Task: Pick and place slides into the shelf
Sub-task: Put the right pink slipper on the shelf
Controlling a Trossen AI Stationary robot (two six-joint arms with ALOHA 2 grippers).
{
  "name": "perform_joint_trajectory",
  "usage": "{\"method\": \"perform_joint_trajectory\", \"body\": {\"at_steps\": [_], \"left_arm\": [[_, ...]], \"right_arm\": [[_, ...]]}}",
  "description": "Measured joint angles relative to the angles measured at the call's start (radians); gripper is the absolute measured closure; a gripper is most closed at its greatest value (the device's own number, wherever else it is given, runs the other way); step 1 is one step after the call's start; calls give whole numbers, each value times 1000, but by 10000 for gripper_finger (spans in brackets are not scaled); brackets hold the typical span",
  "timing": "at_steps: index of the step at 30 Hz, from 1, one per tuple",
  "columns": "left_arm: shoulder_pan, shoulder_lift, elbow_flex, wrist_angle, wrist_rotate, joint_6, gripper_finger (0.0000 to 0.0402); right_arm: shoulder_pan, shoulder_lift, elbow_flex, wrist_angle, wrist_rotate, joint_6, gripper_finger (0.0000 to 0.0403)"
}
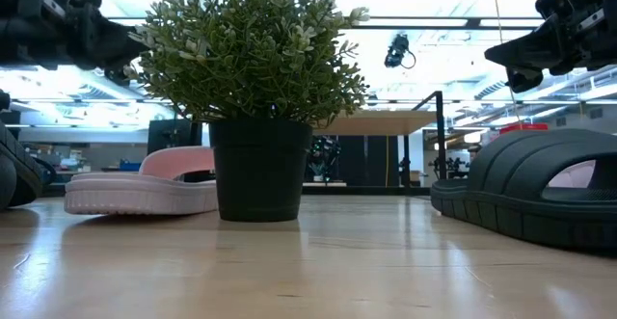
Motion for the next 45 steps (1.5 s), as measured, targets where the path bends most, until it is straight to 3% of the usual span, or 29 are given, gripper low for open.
{"method": "perform_joint_trajectory", "body": {"at_steps": [5,8,11,13,15,18,22,29,36,45], "left_arm": [[0,0,0,55,1,-123,367],[0,0,0,108,-17,-320,364],[0,0,0,156,-118,-600,364],[0,0,0,187,-193,-734,367],[0,0,0,222,-237,-772,370],[-1,4,15,275,-242,-775,371],[-10,79,131,287,-242,-718,367],[-13,431,432,274,-233,-495,378],[-25,783,750,241,-89,-456,375],[-218,1072,1196,-232,-54,-379,397]], "right_arm": [[0,0,0,7,31,53,389],[0,0,0,48,60,302,389],[0,1,0,98,60,583,389],[0,3,0,123,59,682,389],[0,3,0,151,59,738,389],[0,4,0,215,32,768,389],[1,4,52,236,-54,723,389],[1,60,321,-31,-153,586,389],[1,221,643,-369,-293,460,389],[1,455,994,-790,-467,376,389]]}}
